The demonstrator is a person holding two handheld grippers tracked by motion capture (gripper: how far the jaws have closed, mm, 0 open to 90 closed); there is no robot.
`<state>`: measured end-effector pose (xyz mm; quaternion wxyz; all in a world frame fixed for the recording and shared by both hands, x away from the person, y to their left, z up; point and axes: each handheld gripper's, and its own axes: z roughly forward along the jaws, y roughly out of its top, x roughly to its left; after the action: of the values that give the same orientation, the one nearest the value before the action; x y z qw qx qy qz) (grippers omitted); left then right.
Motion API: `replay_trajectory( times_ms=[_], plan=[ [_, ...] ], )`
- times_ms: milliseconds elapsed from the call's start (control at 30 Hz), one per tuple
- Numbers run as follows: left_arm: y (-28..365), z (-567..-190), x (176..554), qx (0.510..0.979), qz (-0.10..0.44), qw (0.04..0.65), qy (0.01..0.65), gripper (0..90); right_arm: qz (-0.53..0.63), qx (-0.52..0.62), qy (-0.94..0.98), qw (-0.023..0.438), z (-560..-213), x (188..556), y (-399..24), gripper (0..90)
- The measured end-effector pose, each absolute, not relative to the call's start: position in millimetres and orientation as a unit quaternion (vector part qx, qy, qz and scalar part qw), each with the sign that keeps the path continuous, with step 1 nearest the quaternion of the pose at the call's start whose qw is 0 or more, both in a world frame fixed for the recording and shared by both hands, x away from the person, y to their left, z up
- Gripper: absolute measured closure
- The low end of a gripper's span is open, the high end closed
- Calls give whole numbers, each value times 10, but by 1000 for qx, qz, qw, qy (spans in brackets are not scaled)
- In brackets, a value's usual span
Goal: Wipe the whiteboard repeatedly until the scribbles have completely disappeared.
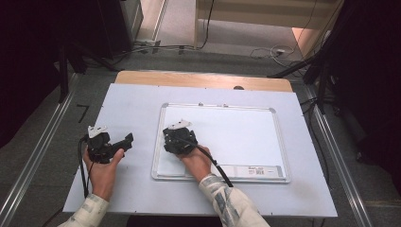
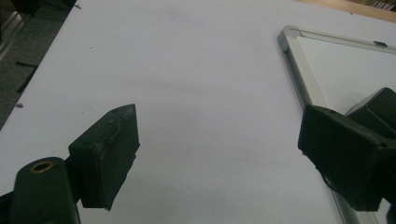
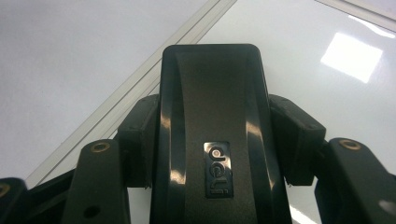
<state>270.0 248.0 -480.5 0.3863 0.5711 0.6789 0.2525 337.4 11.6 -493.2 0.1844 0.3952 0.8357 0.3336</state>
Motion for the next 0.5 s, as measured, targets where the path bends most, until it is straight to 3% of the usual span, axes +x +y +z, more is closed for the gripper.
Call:
replay_trajectory(
  times_ms=[500],
  plan=[
    [2517,-4812,2665,567,254,385,683,129,329,410,829,188,-4919,3590,-83,378]
  ],
)
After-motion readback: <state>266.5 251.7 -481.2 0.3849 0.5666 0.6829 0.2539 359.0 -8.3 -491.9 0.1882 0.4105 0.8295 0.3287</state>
